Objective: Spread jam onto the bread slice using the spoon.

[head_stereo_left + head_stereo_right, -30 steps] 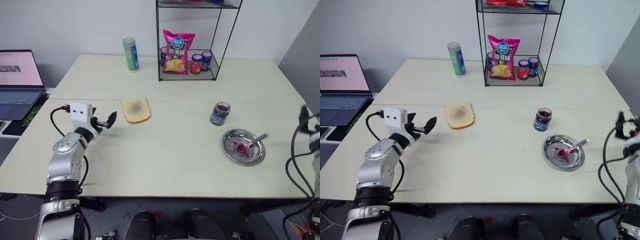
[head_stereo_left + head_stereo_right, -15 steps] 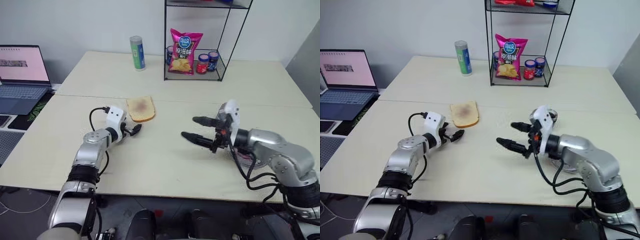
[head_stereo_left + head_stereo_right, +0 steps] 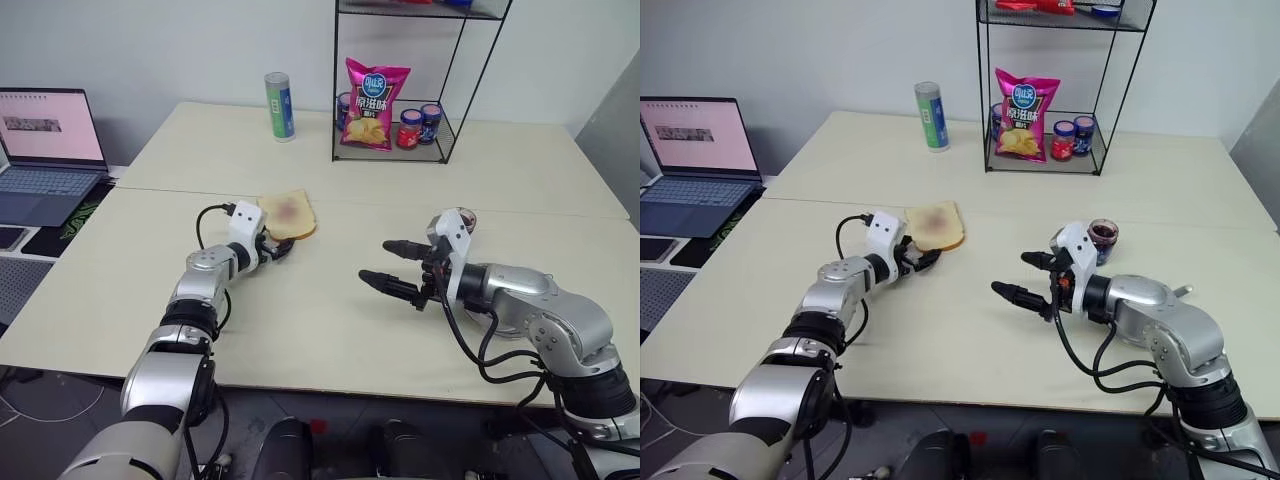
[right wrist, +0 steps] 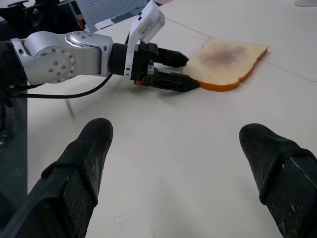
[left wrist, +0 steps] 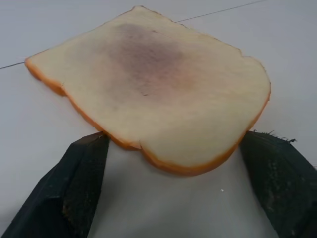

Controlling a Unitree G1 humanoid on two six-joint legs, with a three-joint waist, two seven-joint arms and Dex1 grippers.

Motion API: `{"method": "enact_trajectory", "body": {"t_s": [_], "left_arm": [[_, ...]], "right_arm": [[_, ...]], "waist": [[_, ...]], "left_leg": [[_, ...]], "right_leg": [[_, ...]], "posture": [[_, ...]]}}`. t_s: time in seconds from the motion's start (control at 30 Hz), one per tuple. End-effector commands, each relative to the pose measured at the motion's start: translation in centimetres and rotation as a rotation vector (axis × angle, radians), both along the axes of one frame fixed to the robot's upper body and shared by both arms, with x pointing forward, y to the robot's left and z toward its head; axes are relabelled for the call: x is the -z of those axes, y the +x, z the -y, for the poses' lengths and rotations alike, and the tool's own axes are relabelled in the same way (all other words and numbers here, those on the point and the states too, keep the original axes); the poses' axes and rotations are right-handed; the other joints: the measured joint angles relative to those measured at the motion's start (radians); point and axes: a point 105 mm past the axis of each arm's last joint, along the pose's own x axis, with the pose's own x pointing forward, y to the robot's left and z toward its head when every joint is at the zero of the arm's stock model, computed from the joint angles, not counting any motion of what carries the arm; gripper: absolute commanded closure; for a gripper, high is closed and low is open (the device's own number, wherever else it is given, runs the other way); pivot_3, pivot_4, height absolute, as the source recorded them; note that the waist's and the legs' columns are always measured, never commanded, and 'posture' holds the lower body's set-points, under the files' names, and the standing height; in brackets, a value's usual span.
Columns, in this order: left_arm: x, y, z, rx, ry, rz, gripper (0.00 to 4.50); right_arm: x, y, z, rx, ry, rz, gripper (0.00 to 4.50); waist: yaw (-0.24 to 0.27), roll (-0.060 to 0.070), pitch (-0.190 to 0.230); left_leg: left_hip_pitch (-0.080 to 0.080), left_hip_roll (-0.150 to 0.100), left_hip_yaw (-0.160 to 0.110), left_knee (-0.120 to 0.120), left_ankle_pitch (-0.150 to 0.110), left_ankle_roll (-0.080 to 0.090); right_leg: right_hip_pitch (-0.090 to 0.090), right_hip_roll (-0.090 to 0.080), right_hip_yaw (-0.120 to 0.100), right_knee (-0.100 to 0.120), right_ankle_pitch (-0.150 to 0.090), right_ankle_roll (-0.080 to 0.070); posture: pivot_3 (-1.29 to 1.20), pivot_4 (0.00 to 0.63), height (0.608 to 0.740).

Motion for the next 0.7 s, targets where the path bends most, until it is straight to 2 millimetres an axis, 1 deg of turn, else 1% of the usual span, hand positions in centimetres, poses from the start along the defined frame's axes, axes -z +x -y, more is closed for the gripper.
{"method": "enact_trajectory", "body": {"t_s": [0.03, 0.07, 0.1, 0.13, 0.2, 0.3, 0.4, 0.6, 0.63, 0.7], "left_arm": [[0.3, 0.1, 1.4, 0.058, 0.039, -0.004, 1.35], [0.4, 0.1, 1.5, 0.063, 0.045, -0.007, 1.53], [0.5, 0.1, 1.7, 0.066, 0.047, -0.009, 1.56], [0.5, 0.2, 1.7, 0.068, 0.047, -0.009, 1.82], [0.5, 0.2, 1.8, 0.071, 0.053, -0.008, 2.01], [0.3, 0.3, 1.7, 0.074, 0.061, -0.004, 2.57], [-0.3, 0.6, 1.5, 0.070, 0.065, 0.014, 3.11], [-1.2, 0.7, 1.0, 0.063, 0.061, 0.051, 4.34], [-1.3, 0.6, 0.9, 0.066, 0.066, 0.055, 4.47], [-1.6, 0.4, 1.1, 0.100, 0.079, 0.071, 4.47]], "right_arm": [[-1.2, 0.5, 1.0, 0.093, 0.018, 0.077, 0.00], [-1.2, 0.5, 1.2, 0.114, 0.019, 0.085, 0.00], [-1.3, 0.5, 1.3, 0.130, 0.021, 0.092, 0.00], [-1.4, 0.6, 1.4, 0.142, 0.026, 0.096, 0.00], [-1.5, 0.6, 1.6, 0.166, 0.036, 0.100, 0.00], [-1.5, 0.6, 1.7, 0.183, 0.043, 0.101, 0.00], [-1.5, 0.6, 1.7, 0.195, 0.053, 0.102, 0.00], [-1.5, 0.8, 2.1, 0.200, 0.053, 0.106, 0.00], [-1.4, 0.8, 2.1, 0.198, 0.052, 0.106, 0.00], [-1.3, 0.7, 2.2, 0.192, 0.048, 0.105, 0.00]], "waist": [[0.001, 0.000, 0.000], [0.002, 0.000, 0.000], [0.002, 0.000, 0.000], [0.002, 0.000, 0.000], [0.002, 0.000, 0.000], [0.002, 0.000, 0.000], [0.000, 0.000, 0.000], [-0.004, 0.000, 0.000], [-0.005, 0.000, 0.000], [-0.008, 0.000, 0.000]], "left_leg": [[0.000, 0.000, 0.000, 0.000, 0.000, 0.000], [0.000, 0.000, 0.000, 0.000, 0.000, 0.000], [0.000, 0.000, 0.000, 0.000, 0.000, 0.000], [0.000, 0.000, 0.000, 0.000, 0.000, 0.000], [0.000, 0.000, 0.000, 0.000, 0.000, 0.000], [0.000, 0.000, 0.000, 0.000, 0.000, 0.000], [0.000, 0.000, 0.000, 0.000, 0.000, 0.000], [0.000, 0.001, 0.000, -0.001, 0.000, 0.000], [0.000, 0.001, 0.000, -0.001, 0.000, 0.000], [0.000, 0.001, 0.000, -0.001, 0.000, 0.000]], "right_leg": [[0.000, 0.000, 0.000, 0.000, 0.000, 0.000], [0.000, 0.000, 0.000, 0.000, 0.000, 0.000], [0.000, 0.000, 0.000, 0.000, 0.000, 0.000], [0.000, 0.000, 0.000, 0.000, 0.000, 0.000], [0.000, 0.000, 0.000, 0.000, 0.000, 0.000], [0.000, 0.000, -0.001, 0.000, 0.000, 0.000], [0.000, 0.000, 0.000, 0.000, 0.000, 0.000], [0.000, 0.001, 0.000, 0.000, 0.000, 0.000], [0.000, 0.001, 0.000, 0.000, 0.000, 0.000], [-0.001, 0.001, 0.000, 0.000, 0.000, 0.000]], "posture": [[0.00, 0.150, 0.740], [0.00, 0.150, 0.740], [0.00, 0.150, 0.740], [0.00, 0.150, 0.740], [0.00, 0.150, 0.740], [0.00, 0.150, 0.740], [0.00, 0.150, 0.740], [0.00, 0.150, 0.740], [0.00, 0.150, 0.740], [0.00, 0.150, 0.740]]}}
